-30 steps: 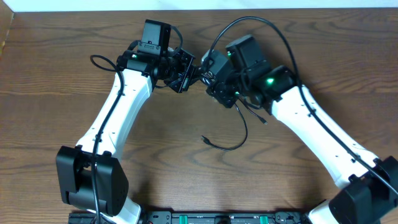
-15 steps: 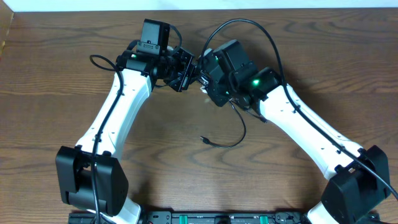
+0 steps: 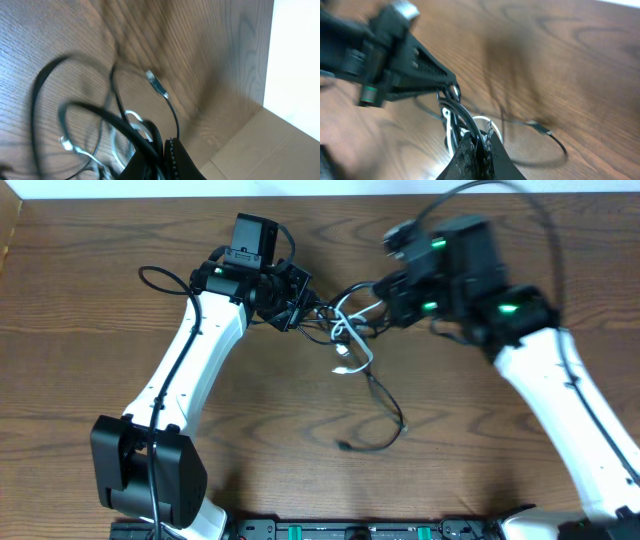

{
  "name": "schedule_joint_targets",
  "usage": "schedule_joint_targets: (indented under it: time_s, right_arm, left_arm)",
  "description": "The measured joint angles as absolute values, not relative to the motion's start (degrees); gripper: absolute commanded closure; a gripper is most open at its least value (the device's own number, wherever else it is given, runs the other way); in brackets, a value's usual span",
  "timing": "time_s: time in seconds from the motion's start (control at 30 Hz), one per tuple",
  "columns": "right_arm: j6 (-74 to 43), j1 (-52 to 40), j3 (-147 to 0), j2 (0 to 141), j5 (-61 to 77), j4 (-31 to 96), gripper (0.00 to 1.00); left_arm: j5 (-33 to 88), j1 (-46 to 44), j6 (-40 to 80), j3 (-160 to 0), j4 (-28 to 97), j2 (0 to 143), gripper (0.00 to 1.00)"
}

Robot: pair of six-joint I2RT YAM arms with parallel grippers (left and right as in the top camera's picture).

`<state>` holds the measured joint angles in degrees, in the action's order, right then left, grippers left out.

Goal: Untangle cables

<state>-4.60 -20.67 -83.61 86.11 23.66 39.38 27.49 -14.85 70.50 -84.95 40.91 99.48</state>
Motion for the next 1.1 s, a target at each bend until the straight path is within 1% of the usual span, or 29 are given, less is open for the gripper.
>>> schedule_joint_targets:
  time_s: [0.07, 0.33, 0.47, 0.57, 0.67, 0.8, 0.93, 1.0, 1.1]
  right_arm:
    - [-4.8, -18.6, -83.6, 85.1, 26.7, 39.2, 0.99]
    - [-6.0, -3.6, -83.6, 81.5, 44.7, 36.7, 0.99]
    - [-8.6, 4.1, -83.6, 81.3, 50.3, 36.2, 0.99]
    - [-11.3, 9.8, -83.6, 80.9, 49.5, 36.5, 0.99]
    - [-14.8, 13.9, -83.6, 80.2, 43.4, 40.8, 0.99]
    - [-16.6, 13.3, -83.6, 80.1, 35.7, 45.8, 0.99]
    - [-15.0, 10.3, -83.6, 80.3, 32.9, 47.1, 0.99]
    - [-13.4, 7.7, -83.6, 80.8, 32.5, 47.2, 0.91]
    - [-10.6, 2.8, -83.6, 82.9, 32.5, 47.1, 0.69]
  left_arm:
    - [27.1, -15.0, 70.5, -85.0, 40.9, 99.5, 0.92]
    - [24.9, -15.1, 66.8, -85.0, 41.8, 99.5, 0.92]
    - [24.1, -15.2, 65.0, -85.1, 43.1, 99.5, 0.92]
    - [21.5, -14.7, 62.2, -85.1, 44.5, 99.5, 0.92]
    - [19.4, -14.2, 58.2, -85.1, 44.9, 99.5, 0.92]
    - [18.7, -14.3, 54.0, -85.1, 44.7, 99.6, 0.92]
    - [18.8, -14.6, 49.8, -85.1, 44.5, 99.6, 0.92]
    - [18.9, -15.0, 48.1, -85.1, 44.2, 99.6, 0.93]
    - [20.0, -15.5, 46.7, -85.1, 42.0, 99.6, 0.93]
